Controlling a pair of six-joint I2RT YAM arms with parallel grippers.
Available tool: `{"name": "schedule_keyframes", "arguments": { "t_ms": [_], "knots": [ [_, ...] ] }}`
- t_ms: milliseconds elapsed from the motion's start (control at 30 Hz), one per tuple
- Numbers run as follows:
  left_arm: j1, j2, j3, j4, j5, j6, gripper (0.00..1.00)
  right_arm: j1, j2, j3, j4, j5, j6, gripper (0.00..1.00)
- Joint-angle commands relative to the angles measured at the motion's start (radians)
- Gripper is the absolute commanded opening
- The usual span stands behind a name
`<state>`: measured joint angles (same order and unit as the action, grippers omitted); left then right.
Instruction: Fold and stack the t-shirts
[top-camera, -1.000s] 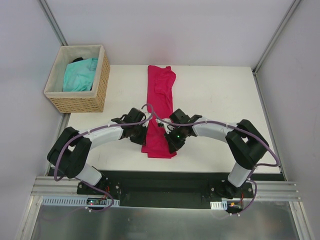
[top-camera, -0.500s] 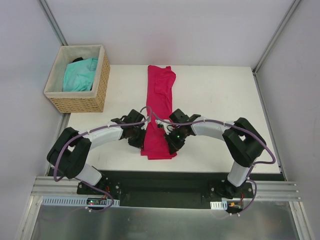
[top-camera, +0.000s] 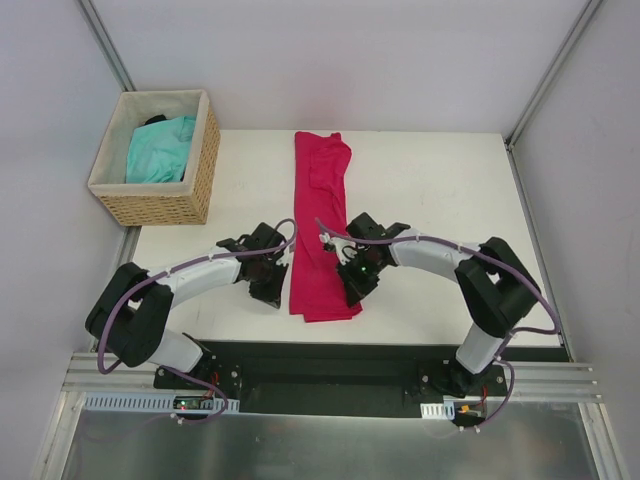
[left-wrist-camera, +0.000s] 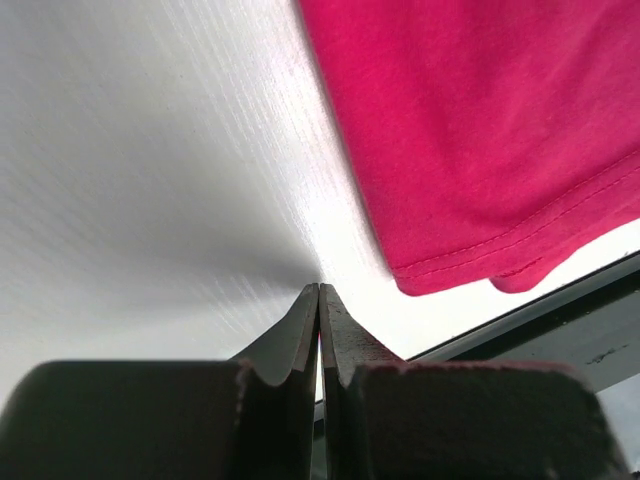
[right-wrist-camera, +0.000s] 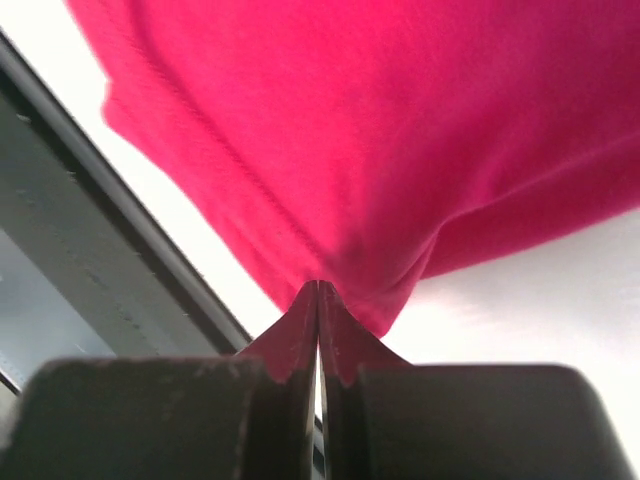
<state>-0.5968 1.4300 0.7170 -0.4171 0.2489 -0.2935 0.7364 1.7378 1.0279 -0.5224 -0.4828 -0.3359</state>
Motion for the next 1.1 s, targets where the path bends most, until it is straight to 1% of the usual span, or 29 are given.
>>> {"name": "schedule_keyframes", "arguments": {
  "t_ms": [0, 33, 67, 100, 133, 167, 200, 233, 300, 367, 467, 533, 567, 633, 700, 833, 867, 1067],
  "knots": [
    [-0.009, -0.051, 0.084, -0.046, -0.022, 0.002, 0.0, 0.0, -0.16, 0.037, 0.034, -0.055, 0.081, 0.05],
    [-0.009, -0.063, 0.091, -0.051, -0.022, 0.005, 0.0, 0.006, -0.188, 0.067, 0.036, -0.047, 0.096, 0.11],
    [-0.009, -0.075, 0.108, -0.054, -0.023, 0.014, 0.14, 0.009, -0.214, 0.083, 0.035, -0.028, 0.115, 0.28],
    [-0.009, -0.098, 0.116, -0.066, -0.034, 0.016, 0.23, 0.009, -0.265, 0.096, 0.024, 0.001, 0.142, 0.33],
    [-0.009, -0.109, 0.125, -0.072, -0.039, 0.019, 0.31, 0.009, -0.283, 0.121, 0.009, 0.019, 0.15, 0.42],
    [-0.009, -0.121, 0.145, -0.078, -0.042, 0.024, 0.36, 0.009, -0.3, 0.126, -0.007, 0.035, 0.155, 0.47],
    [-0.009, -0.14, 0.153, -0.086, -0.045, 0.024, 0.36, 0.008, -0.316, 0.124, -0.045, 0.058, 0.156, 0.49],
    [-0.009, -0.144, 0.159, -0.103, -0.054, 0.022, 0.35, 0.001, -0.339, 0.106, -0.06, 0.062, 0.159, 0.49],
    [-0.009, -0.155, 0.154, -0.106, -0.051, 0.011, 0.32, -0.008, -0.359, 0.066, -0.087, 0.07, 0.158, 0.46],
    [-0.009, -0.149, 0.128, -0.104, -0.027, 0.002, 0.32, -0.015, -0.371, 0.023, -0.102, 0.079, 0.158, 0.45],
    [-0.009, -0.128, 0.098, -0.083, -0.036, 0.007, 0.36, -0.038, -0.357, 0.005, -0.113, 0.081, 0.181, 0.45],
    [-0.009, -0.115, 0.087, -0.058, -0.034, 0.007, 0.39, -0.078, -0.336, -0.011, -0.114, 0.058, 0.196, 0.49],
    [-0.011, -0.111, 0.087, -0.046, -0.031, 0.007, 0.4, -0.092, -0.322, -0.029, -0.113, 0.029, 0.213, 0.5],
    [-0.009, -0.098, 0.087, -0.038, -0.034, 0.001, 0.47, -0.123, -0.319, -0.048, -0.11, 0.024, 0.227, 0.51],
    [-0.009, -0.091, 0.084, -0.02, -0.036, -0.002, 0.5, -0.143, -0.328, -0.087, -0.085, 0.006, 0.25, 0.55],
    [-0.009, -0.083, 0.056, 0.023, -0.034, -0.016, 0.49, -0.172, -0.325, -0.156, -0.013, -0.048, 0.276, 0.55],
    [-0.009, -0.083, 0.053, 0.031, -0.036, -0.018, 0.48, -0.181, -0.317, -0.163, 0.016, -0.087, 0.281, 0.55],
    [-0.009, -0.056, 0.059, 0.043, -0.045, -0.013, 0.46, -0.207, -0.262, -0.173, 0.061, -0.184, 0.29, 0.55]
  ]
}}
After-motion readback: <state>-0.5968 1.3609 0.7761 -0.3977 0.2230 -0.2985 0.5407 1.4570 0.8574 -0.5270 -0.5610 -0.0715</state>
